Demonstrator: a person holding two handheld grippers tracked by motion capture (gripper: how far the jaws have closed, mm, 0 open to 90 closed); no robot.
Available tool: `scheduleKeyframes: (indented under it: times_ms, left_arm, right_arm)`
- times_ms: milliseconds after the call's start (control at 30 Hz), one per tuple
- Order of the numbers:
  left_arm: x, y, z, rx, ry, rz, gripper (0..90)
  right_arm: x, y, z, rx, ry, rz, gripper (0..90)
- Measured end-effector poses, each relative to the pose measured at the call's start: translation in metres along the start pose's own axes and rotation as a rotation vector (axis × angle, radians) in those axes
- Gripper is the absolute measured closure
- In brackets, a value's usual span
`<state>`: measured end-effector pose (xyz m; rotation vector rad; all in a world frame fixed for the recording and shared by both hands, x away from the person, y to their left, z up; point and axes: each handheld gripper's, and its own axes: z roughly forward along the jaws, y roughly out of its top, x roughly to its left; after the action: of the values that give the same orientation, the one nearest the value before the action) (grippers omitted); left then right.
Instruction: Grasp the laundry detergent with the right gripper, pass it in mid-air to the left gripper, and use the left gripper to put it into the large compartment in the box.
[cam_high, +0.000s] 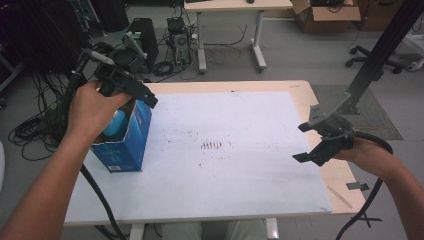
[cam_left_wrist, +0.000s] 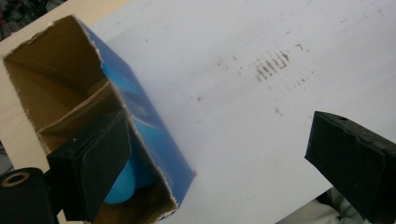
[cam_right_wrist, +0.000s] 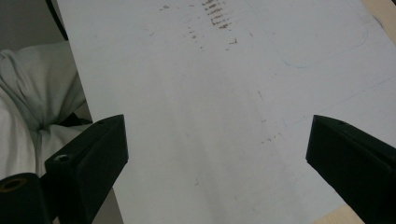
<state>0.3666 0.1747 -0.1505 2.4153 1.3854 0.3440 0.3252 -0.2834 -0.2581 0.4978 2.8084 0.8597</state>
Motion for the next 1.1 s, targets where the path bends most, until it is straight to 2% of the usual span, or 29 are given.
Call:
scheduleKeyframes:
  times_ms: [567, 800, 1100]
  left_arm:
    - [-0.047, 0.026, 0.008, 0.001, -0.06, 0.171, 6.2]
    - [-0.058, 0.033, 0.011, -0.004, -0.079, 0.218, 6.2]
    - [-0.073, 0.046, 0.021, 0.003, -0.095, 0.298, 6.3]
  right_arm:
    - [0.0, -0.001, 0.002, 0.006, 0.003, 0.009, 5.2]
    - [0.001, 0.002, 0.002, 0.004, 0.006, 0.009, 5.1]
    - [0.001, 0.005, 0.001, -0.003, 0.008, 0.007, 5.1]
